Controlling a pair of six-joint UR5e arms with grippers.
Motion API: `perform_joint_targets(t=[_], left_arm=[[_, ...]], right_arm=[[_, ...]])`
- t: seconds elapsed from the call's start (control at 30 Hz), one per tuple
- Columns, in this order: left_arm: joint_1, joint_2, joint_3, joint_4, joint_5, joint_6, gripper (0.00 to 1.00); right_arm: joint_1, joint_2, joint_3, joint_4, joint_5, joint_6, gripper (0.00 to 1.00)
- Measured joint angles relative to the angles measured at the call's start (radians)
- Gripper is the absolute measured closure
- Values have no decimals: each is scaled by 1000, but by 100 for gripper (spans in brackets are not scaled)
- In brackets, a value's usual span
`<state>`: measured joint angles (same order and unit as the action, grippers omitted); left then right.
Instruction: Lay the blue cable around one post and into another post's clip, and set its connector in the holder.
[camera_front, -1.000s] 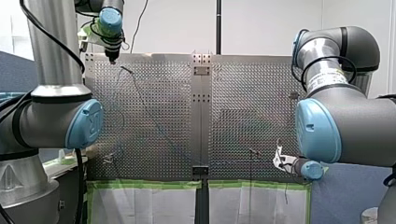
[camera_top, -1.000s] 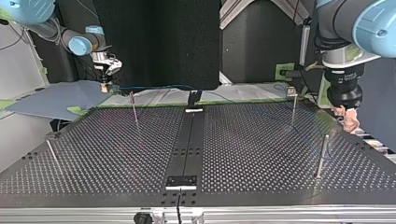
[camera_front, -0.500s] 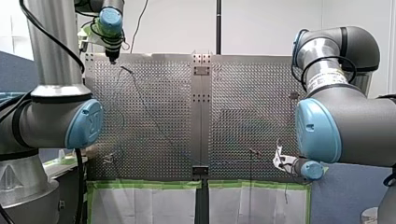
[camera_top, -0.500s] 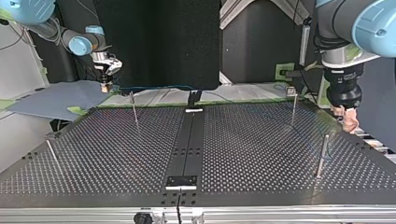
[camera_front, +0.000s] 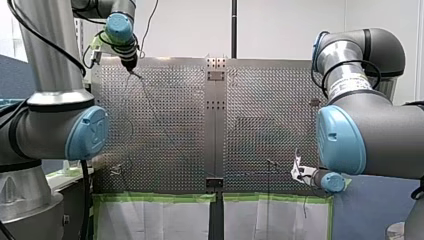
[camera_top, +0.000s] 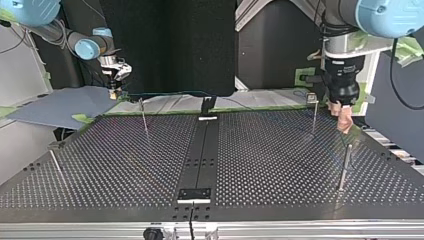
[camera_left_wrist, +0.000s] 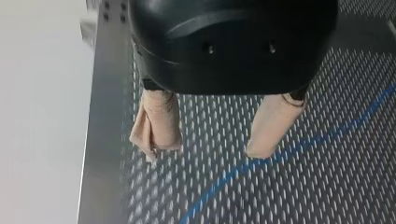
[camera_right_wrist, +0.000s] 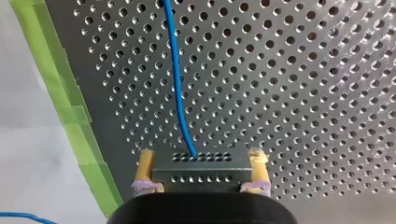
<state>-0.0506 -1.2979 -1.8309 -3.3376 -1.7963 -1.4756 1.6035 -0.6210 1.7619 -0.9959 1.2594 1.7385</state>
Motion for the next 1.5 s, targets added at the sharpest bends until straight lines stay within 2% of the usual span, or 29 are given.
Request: perform_joint_targets(t=[0.2,0.33,0.43,0.6,1.07,1.27,1.37,1.5], left_arm=[[-59,-4,-60,60,60,-54,0],[-103,-38,-104,105,103,-98,0],[-133,-67,-135,135,110,-129,0],[-179,-112,-181,181,78,-175,0],[-315,-248,-312,317,-55,-311,0],[-379,-312,-329,380,-64,-374,0],[-410,-343,-330,412,-72,-391,0],[-452,-385,-330,454,-103,-406,0]], right_arm=[[3,0,0,-3,0,1,98],[3,0,0,-4,0,1,98],[3,0,0,-4,0,2,98],[3,0,0,-2,0,1,98],[6,0,0,-3,0,3,98],[6,0,0,1,0,3,98],[7,0,0,4,0,3,98],[8,0,1,4,0,7,98]])
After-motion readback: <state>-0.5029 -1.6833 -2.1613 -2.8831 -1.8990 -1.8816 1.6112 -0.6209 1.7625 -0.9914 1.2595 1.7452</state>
